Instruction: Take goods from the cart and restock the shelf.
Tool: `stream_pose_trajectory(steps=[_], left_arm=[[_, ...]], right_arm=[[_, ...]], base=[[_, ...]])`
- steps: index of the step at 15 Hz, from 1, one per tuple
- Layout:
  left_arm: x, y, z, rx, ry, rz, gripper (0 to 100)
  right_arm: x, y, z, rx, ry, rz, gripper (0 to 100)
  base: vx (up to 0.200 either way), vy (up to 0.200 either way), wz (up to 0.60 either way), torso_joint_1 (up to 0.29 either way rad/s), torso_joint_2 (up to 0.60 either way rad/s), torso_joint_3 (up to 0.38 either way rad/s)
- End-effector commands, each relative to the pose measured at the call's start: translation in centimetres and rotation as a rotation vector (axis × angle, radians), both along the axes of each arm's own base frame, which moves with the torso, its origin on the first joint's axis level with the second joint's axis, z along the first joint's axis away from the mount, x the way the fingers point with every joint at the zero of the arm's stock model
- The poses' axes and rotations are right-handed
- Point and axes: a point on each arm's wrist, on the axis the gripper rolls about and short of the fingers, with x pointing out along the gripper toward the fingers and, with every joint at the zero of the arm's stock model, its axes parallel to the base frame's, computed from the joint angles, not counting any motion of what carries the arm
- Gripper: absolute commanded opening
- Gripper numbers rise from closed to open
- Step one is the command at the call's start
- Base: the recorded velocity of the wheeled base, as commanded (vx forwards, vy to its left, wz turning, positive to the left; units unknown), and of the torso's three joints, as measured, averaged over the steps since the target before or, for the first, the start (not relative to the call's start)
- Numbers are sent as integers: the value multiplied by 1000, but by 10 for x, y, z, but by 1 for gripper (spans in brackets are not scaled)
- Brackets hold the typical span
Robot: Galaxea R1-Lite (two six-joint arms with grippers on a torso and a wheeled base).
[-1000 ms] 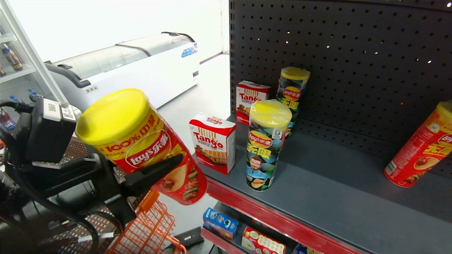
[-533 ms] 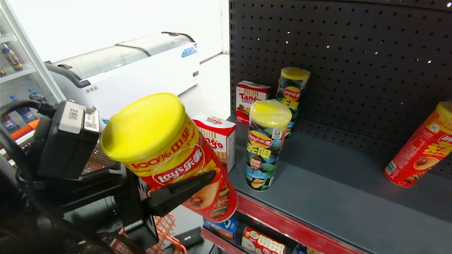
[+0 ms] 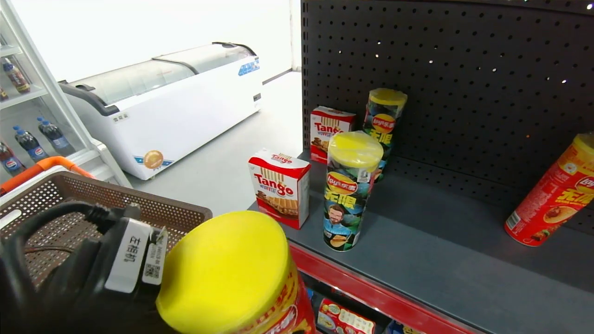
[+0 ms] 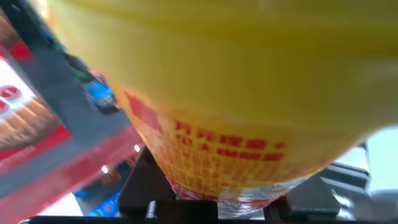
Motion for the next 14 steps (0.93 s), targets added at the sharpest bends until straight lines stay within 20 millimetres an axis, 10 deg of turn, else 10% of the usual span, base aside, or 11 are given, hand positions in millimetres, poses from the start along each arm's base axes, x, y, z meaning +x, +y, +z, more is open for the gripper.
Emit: stream_pose_trajectory(steps=[1,6,14], left_arm=[[-9,7,8,-33,-28,-12,0],[-9,7,7,-31,-26,-12,0],[-9,8,4,-21,-19,-12,0]], right_arm=[[0,0,0,0,0,0,100],[0,0,0,0,0,0,100],[0,0,0,0,1,0,100]], base=[[0,0,0,0,0,0],[0,0,0,0,0,0],[0,0,-600,4,3,2]])
